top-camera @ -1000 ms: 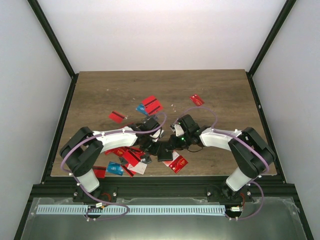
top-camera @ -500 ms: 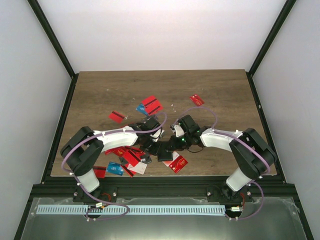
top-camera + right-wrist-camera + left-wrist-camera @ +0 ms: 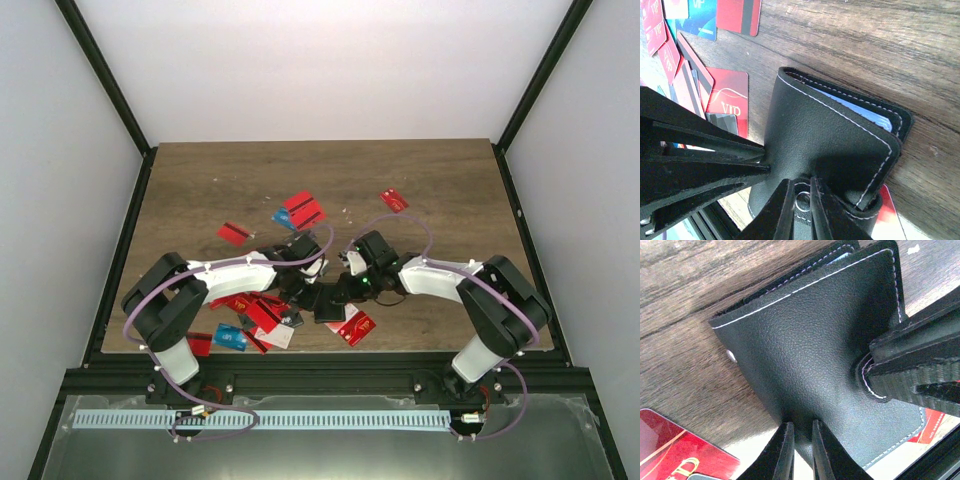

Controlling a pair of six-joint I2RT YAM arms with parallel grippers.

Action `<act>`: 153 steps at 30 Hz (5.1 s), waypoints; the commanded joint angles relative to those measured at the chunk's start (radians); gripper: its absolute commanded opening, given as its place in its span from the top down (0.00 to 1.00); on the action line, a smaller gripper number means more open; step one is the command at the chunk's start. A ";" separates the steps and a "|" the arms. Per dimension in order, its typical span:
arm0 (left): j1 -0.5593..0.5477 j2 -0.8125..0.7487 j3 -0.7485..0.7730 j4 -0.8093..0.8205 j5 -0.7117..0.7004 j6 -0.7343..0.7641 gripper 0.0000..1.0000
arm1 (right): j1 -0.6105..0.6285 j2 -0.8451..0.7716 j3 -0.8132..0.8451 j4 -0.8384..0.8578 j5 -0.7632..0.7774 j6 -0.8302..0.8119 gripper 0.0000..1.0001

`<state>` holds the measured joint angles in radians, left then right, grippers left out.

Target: Put the credit cards into the card holder

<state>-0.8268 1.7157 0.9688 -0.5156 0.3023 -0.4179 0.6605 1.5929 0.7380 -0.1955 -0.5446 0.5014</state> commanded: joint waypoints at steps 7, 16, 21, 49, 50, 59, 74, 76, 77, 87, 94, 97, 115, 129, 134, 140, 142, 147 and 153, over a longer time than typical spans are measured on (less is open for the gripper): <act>-0.001 0.022 0.018 0.028 -0.005 0.009 0.87 | 0.089 0.038 -0.005 -0.112 0.101 0.001 0.93; -0.001 0.020 0.010 0.036 -0.003 0.007 0.87 | 0.226 0.084 0.064 -0.275 0.335 0.044 0.97; 0.001 0.022 0.010 0.036 0.000 0.011 0.87 | 0.302 0.110 0.073 -0.345 0.444 0.095 0.99; 0.012 0.019 0.035 0.109 0.028 -0.016 0.89 | 0.643 0.011 -0.272 -0.039 0.713 0.573 0.99; 0.012 0.013 0.043 0.101 0.020 -0.011 0.89 | 0.647 0.021 -0.266 -0.044 0.724 0.580 0.99; 0.014 -0.170 0.056 -0.023 -0.048 0.018 0.86 | 0.647 -0.020 -0.202 -0.082 0.762 0.567 0.99; -0.025 -0.384 -0.145 0.033 0.020 -0.080 0.86 | 0.565 -0.312 -0.219 -0.079 0.695 0.481 0.99; -0.038 -0.391 -0.151 0.034 0.025 -0.081 0.86 | 0.535 -0.336 -0.236 -0.057 0.672 0.462 0.99; -0.045 -0.390 -0.151 0.036 0.030 -0.079 0.86 | 0.524 -0.347 -0.242 -0.049 0.657 0.455 0.99; -0.143 -0.339 -0.173 0.132 0.121 -0.072 0.86 | 0.504 -0.419 -0.258 -0.024 0.580 0.417 0.99; -0.188 -0.291 -0.155 0.176 0.136 -0.081 0.86 | 0.479 -0.473 -0.271 -0.037 0.554 0.415 0.99; -0.191 -0.282 -0.156 0.171 0.116 -0.078 0.86 | 0.473 -0.495 -0.285 -0.033 0.517 0.414 0.99; -0.191 -0.248 -0.183 0.168 0.062 -0.079 0.87 | 0.470 -0.302 -0.382 0.094 0.413 0.428 0.99; -0.147 -0.320 -0.100 0.129 -0.056 -0.091 0.86 | 0.329 -0.538 -0.153 -0.085 0.424 0.256 0.88; -0.078 -0.377 -0.084 0.100 -0.103 -0.080 0.84 | 0.233 -0.542 -0.083 -0.062 0.439 0.188 0.48; 0.034 -0.445 -0.081 0.081 -0.176 -0.043 0.69 | 0.211 -0.487 -0.007 0.067 0.519 0.042 0.00; 0.064 -0.466 -0.081 0.077 -0.205 -0.030 0.47 | 0.209 -0.463 0.027 0.078 0.560 0.009 0.00; 0.123 -0.519 -0.078 0.062 -0.279 -0.002 0.01 | 0.178 -0.411 0.111 0.073 0.593 -0.069 0.00; 0.174 -0.557 -0.064 0.047 -0.336 0.029 0.00 | 0.125 -0.414 0.130 0.114 0.554 -0.103 0.00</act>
<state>-0.6777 1.1858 0.8688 -0.4534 0.0257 -0.4255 0.8364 1.1858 0.8352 -0.1257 0.0181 0.4561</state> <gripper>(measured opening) 0.999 0.998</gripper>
